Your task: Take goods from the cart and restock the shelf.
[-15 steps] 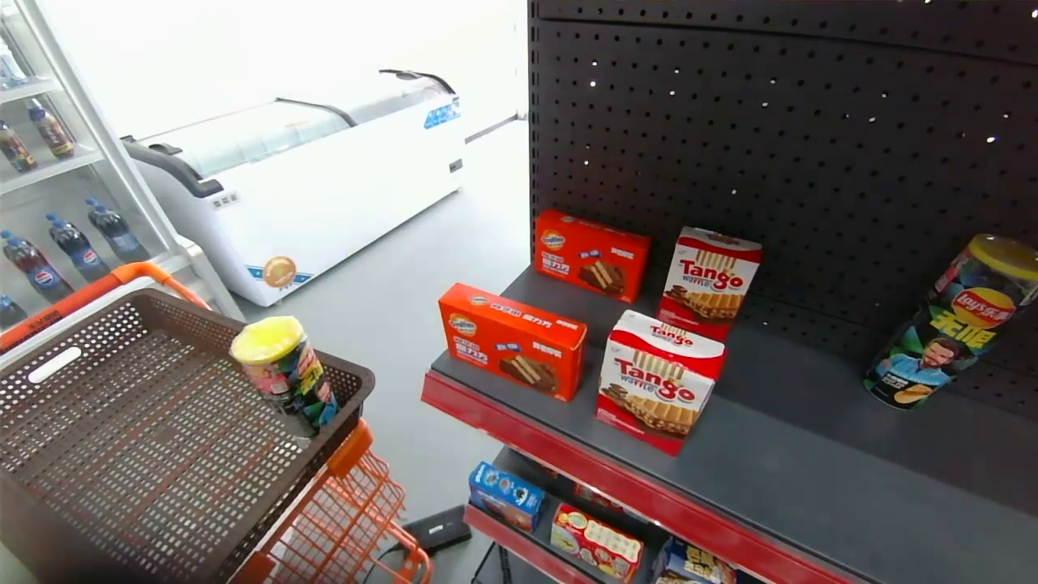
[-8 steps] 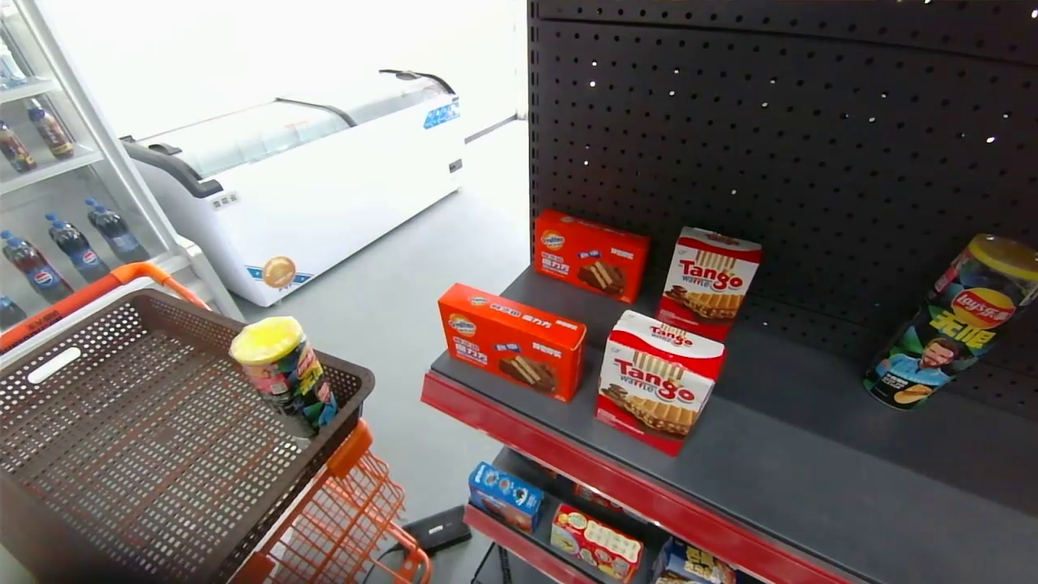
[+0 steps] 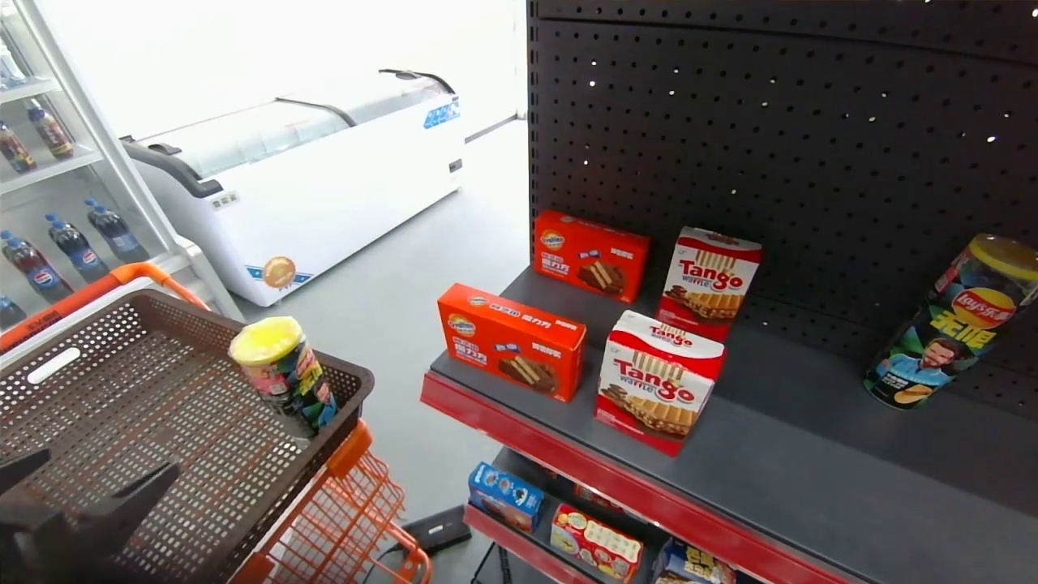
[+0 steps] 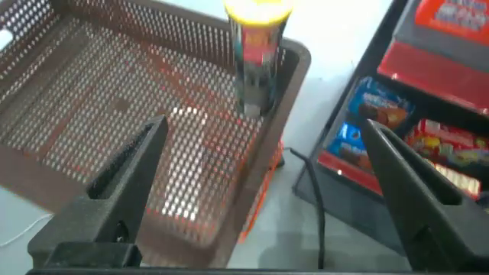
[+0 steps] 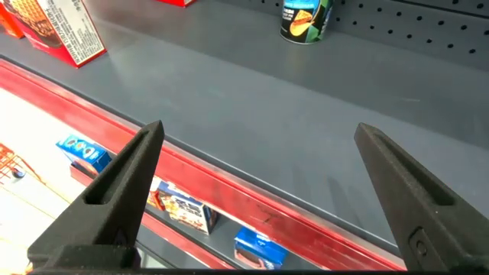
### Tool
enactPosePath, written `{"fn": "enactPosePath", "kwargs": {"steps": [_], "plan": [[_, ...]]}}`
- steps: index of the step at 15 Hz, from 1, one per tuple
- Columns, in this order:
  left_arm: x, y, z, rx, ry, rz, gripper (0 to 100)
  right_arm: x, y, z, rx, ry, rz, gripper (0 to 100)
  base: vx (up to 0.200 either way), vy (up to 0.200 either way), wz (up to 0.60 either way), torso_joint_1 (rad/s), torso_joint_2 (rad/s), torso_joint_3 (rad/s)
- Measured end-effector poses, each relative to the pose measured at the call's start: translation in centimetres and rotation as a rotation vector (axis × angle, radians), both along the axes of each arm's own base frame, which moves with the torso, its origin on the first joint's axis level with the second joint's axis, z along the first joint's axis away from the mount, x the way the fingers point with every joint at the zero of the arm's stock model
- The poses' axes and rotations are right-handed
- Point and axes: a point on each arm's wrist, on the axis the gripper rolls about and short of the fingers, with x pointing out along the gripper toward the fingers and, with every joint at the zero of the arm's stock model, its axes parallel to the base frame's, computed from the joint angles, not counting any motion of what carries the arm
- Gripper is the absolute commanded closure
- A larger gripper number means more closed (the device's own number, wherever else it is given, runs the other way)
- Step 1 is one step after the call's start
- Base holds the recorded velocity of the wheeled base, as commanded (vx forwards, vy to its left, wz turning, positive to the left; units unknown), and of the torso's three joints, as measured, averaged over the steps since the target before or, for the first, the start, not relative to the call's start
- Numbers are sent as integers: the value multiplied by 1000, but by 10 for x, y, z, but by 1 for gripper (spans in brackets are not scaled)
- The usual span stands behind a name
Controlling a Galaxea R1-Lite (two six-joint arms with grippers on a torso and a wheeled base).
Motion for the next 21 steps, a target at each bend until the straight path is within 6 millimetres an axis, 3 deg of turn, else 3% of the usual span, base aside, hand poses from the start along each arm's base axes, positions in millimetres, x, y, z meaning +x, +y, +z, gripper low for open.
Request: {"fn": "enactPosePath", "kwargs": {"steps": [4,9,15,21], "plan": [[65,1,-10,12,-81,40,0,0,0,0,0,0,1,0,0,0,0,0,0,0],[119,1,-45,45,-99,70,0,0,0,0,0,0,1,0,0,0,0,0,0,0],[159,1,-94,40,-76,75,0,0,0,0,0,0,1,0,0,0,0,0,0,0],[200,1,-107,37,-101,76,0,0,0,0,0,0,1,0,0,0,0,0,0,0]]}}
